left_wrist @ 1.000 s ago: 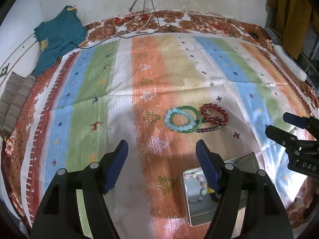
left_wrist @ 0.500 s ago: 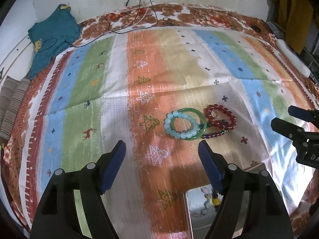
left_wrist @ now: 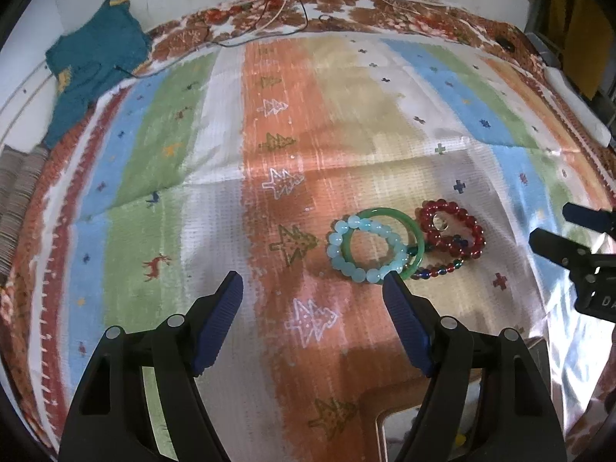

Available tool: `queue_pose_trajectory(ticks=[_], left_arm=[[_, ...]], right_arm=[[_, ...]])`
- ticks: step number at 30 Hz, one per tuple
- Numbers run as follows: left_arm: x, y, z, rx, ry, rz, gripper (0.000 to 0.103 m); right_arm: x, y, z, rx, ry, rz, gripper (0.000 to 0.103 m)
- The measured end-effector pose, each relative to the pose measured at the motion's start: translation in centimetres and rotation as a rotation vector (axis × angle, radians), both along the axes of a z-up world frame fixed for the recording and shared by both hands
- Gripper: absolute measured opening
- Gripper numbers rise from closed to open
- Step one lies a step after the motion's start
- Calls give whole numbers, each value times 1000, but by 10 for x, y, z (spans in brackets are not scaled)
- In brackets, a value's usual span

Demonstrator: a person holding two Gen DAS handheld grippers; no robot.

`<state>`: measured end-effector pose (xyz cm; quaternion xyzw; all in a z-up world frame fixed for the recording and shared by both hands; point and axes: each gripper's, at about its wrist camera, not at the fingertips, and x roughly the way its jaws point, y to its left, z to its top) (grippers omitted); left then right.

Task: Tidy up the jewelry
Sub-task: 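Move both open tools back to the remaining bracelets, then grasp the light blue bead bracelet with the left tool while the right grasps the red bead bracelet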

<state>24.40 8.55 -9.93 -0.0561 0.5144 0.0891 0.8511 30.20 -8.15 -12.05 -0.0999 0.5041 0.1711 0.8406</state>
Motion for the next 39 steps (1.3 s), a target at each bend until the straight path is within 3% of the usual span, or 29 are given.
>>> queue_pose_trajectory(ticks=[15,39], left_arm=[[21,19,-27,-57,47,24,75],[54,25,-68,-20,104,27,78]], right_arm=[[23,10,-26,-59,48,13,82],[56,25,-62,-161,94,37,82]])
